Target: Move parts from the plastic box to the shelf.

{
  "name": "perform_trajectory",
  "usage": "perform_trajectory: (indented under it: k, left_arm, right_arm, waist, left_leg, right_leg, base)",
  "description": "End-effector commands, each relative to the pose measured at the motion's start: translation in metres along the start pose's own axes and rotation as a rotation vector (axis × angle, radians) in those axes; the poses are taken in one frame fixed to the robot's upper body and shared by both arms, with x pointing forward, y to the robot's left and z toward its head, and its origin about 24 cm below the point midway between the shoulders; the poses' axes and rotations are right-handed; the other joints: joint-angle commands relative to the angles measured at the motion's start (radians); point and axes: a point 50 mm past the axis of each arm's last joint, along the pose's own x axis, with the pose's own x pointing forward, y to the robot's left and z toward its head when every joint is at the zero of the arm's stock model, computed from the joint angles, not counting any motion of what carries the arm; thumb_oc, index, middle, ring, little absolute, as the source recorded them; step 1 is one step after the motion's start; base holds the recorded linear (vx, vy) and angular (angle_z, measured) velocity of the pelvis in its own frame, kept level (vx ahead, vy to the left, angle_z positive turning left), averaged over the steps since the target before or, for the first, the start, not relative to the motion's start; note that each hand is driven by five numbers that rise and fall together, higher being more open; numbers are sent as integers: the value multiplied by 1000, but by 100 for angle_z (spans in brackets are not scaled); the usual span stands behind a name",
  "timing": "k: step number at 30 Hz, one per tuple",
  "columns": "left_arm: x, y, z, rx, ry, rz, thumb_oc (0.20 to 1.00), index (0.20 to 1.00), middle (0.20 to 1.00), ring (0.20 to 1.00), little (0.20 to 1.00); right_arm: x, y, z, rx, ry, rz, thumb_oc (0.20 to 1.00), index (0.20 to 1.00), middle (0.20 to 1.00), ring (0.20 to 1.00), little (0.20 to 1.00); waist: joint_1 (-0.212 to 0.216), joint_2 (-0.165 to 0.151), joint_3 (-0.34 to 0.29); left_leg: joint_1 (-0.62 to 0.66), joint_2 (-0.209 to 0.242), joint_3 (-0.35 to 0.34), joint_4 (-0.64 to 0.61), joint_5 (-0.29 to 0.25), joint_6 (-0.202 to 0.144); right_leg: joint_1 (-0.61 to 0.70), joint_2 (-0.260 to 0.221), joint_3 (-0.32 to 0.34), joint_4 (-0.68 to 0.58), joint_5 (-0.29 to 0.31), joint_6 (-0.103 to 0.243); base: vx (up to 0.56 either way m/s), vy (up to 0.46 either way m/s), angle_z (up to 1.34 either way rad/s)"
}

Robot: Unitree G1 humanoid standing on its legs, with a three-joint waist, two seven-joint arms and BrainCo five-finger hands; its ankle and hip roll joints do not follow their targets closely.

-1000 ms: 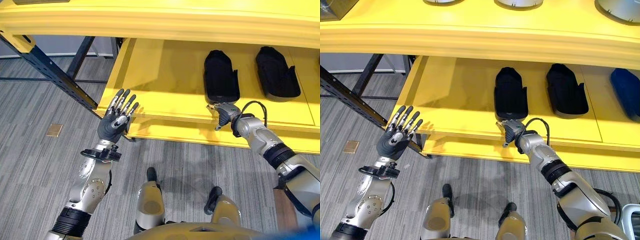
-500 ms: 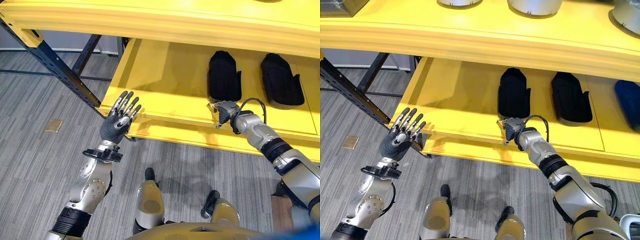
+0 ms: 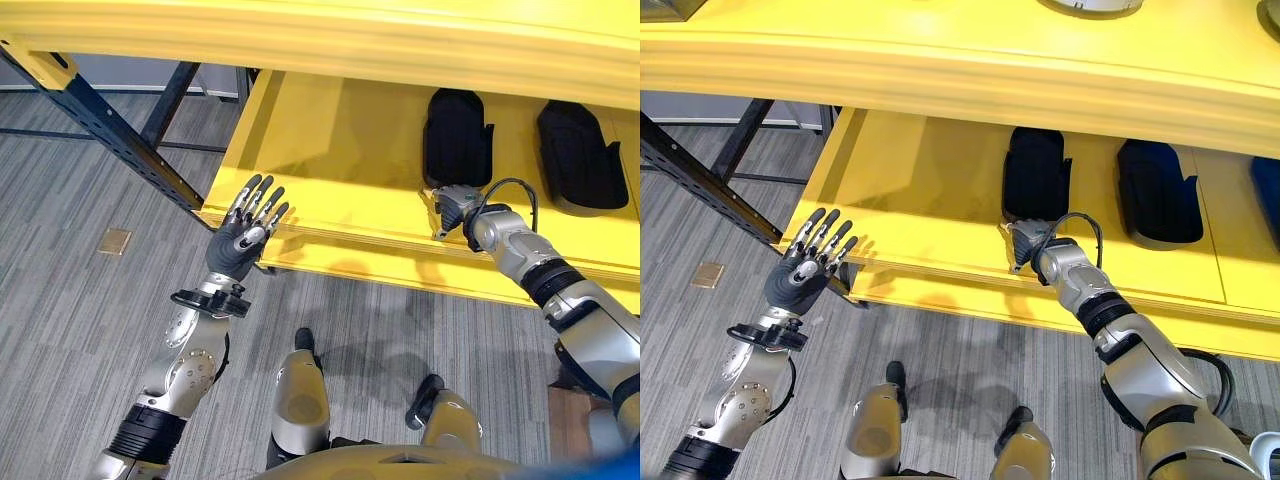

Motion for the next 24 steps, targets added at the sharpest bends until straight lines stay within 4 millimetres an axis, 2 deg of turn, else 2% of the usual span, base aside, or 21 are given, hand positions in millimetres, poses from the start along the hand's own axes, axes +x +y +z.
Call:
perform_trajectory:
  k: [1,4,9,14,19,21,24]
  left_arm:
    - [12,-15,18,18,-94,-91,1000,1000,1000,1000,1000]
    - [11,-12,19,15,-105,-79,1000,1000,1000,1000,1000]
    - [4,-8,24,21,-134,-53,1000,1000,1000,1000,1000]
    - [-4,-7,32,41,-179,-37,1000,1000,1000,1000,1000]
    - [-8,-8,35,54,-206,-25,1000,1000,1000,1000,1000]
    - [-10,-9,36,57,-221,-13,1000,1000,1000,1000,1000]
    - [-12,-10,36,59,-233,-4,1000,1000,1000,1000,1000]
  right_arm:
    - [0,0,-10,52,35,45,1000,1000,1000,1000,1000]
    - [-2,13,-1,74,-24,102,1000,1000,1000,1000,1000]
    - [-18,35,17,172,-117,214,1000,1000,1000,1000,1000]
    - [-46,56,42,274,-222,280,1000,1000,1000,1000,1000]
    - [-66,60,54,314,-302,307,1000,1000,1000,1000,1000]
    - [-79,55,64,341,-362,300,1000,1000,1000,1000,1000]
    - [-87,51,69,390,-399,288,1000,1000,1000,1000,1000]
  waist:
    - [15,5,29]
    - [6,2,31]
    - [-21,-8,40]
    - [-63,-30,59]
    - [-86,-39,63]
    - [-98,-46,61]
    - [-105,-50,52]
  left_leg:
    - [-10,9,-9,95,-87,33]
    - [-10,9,-4,96,-89,34]
    - [-9,5,8,90,-91,40]
    - [-3,3,29,74,-90,45]
    - [7,3,44,64,-89,48]
    - [18,3,51,56,-89,49]
    - [35,1,58,39,-83,48]
  right_leg:
    - [-16,-6,-73,48,11,-2]
    - [-16,-4,-66,44,11,0]
    - [-21,4,-46,38,9,3]
    - [-21,25,-23,10,16,10]
    - [-15,42,-5,-9,18,12]
    - [-2,56,2,-29,21,12]
    - [17,70,8,-55,25,11]
  base:
    - [0,0,0]
    - [4,38,0]
    - [-17,21,-2]
    - [-59,-2,-9]
    - [-54,9,-12]
    - [-51,5,-5]
    - [-25,4,-3]
